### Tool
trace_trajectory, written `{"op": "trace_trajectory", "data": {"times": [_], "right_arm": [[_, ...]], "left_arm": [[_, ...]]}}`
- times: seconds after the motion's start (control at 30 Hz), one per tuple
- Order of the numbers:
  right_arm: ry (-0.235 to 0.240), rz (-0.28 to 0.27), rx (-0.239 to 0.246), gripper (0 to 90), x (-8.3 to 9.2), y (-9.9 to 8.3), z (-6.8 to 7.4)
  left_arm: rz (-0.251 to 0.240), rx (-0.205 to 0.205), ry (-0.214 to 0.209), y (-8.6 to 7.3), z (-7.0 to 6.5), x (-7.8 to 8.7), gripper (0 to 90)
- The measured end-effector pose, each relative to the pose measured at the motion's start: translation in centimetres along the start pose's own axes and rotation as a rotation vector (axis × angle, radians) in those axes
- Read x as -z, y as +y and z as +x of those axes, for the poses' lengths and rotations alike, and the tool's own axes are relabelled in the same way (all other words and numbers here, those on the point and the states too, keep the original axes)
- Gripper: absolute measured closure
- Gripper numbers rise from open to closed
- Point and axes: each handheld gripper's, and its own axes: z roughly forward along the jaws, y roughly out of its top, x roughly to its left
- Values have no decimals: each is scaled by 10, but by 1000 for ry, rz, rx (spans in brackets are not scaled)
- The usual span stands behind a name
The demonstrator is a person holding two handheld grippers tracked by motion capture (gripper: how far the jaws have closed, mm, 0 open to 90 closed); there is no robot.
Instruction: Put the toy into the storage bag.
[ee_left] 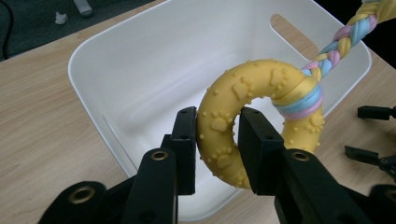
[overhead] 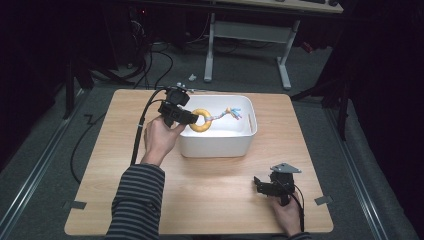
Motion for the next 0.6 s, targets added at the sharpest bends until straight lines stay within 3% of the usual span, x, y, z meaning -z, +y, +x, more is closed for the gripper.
{"op": "trace_trajectory", "data": {"times": [0.3, 0.6], "right_arm": [[0, 0, 1, 146, 0, 0, 0], [0, -1, -1, 146, 0, 0, 0]], "left_arm": [[2, 47, 18, 3, 7, -10, 683], [57, 54, 32, 4, 10, -27, 682]]}}
